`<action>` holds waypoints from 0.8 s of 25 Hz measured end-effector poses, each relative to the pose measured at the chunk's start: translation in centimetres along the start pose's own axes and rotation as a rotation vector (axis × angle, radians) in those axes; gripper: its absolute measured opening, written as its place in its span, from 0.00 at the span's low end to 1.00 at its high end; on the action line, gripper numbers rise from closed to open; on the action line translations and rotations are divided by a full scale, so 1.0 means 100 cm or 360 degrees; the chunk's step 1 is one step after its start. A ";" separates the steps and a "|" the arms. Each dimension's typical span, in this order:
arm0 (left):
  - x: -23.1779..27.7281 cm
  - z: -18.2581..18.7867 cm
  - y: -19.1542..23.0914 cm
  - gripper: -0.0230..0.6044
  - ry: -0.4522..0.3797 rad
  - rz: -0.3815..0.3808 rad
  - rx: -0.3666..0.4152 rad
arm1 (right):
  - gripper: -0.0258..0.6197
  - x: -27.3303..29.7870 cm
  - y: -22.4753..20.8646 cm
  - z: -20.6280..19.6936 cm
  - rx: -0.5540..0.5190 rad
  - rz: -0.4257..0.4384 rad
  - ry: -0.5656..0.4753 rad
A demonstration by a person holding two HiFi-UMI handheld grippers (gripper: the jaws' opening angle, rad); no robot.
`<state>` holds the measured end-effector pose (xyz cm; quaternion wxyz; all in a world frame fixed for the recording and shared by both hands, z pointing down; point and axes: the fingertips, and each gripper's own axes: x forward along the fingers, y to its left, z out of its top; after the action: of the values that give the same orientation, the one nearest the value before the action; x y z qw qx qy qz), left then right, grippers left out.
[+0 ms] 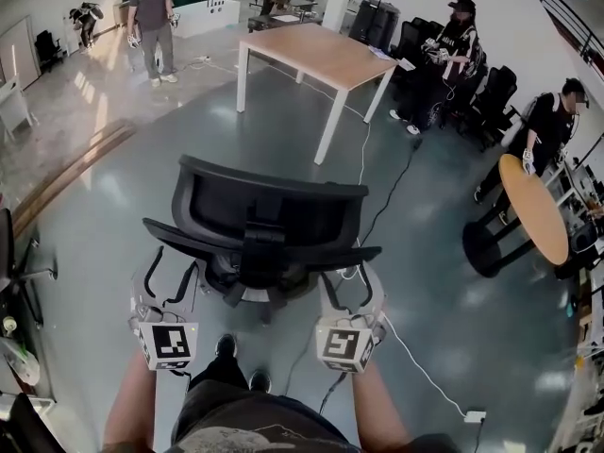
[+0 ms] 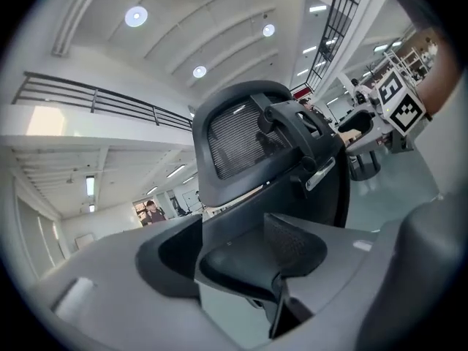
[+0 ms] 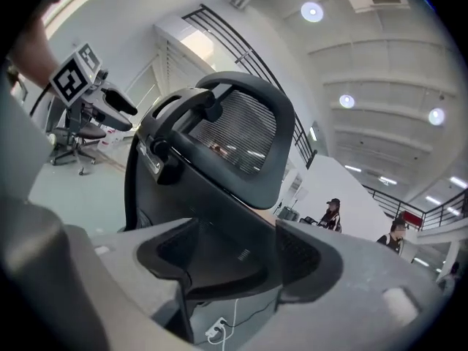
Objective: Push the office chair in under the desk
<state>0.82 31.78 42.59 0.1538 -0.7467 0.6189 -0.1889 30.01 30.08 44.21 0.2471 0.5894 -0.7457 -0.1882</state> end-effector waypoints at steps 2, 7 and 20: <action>0.005 -0.005 0.003 0.53 0.0024 0.0010 0.0094 | 0.53 0.003 -0.002 -0.001 -0.0084 -0.0032 0.0035; 0.018 -0.021 0.007 0.58 0.0073 0.0023 0.0333 | 0.55 0.013 -0.008 -0.012 -0.0296 -0.0107 0.0111; 0.056 -0.036 0.021 0.64 0.0151 0.0108 0.0711 | 0.55 0.036 -0.015 -0.026 -0.0505 -0.0142 0.0184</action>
<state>-1.79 25.89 45.34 0.2923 -0.6632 0.5931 -0.3507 32.11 26.22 45.98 0.3709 0.5855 -0.6642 -0.2802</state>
